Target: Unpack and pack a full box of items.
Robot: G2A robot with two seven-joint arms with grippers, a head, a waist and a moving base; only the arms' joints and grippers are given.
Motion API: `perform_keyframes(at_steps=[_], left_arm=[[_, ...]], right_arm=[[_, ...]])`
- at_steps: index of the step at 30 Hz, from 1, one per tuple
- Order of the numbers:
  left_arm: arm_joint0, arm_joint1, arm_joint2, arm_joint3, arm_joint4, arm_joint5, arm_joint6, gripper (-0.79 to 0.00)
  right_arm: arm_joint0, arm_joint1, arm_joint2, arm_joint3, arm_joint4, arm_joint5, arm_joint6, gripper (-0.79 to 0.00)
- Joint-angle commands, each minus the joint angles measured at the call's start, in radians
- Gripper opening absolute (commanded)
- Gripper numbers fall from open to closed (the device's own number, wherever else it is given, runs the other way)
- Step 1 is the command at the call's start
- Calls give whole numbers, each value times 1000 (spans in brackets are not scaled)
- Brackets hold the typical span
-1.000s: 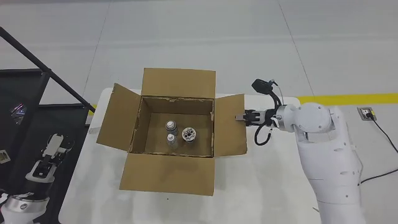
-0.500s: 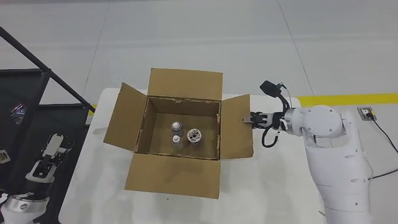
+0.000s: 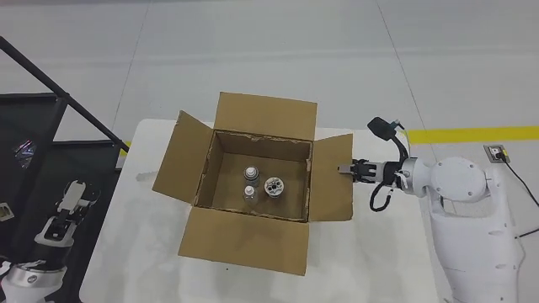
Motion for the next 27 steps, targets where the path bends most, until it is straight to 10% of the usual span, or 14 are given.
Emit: perform_keyframes(at_steps=[1,17,27], left_arm=[[-9,1,10,5,91,19,26,0],[-219,3,258,141,304,84,9,0],[-220,5,328,92,265,43,-48,0]], right_arm=[[-9,1,-3,-4,44,-25,-12,0],[10,16,-83,-22,307,-142,-50,0],[50,8,-241,8,385,-173,-100,0]])
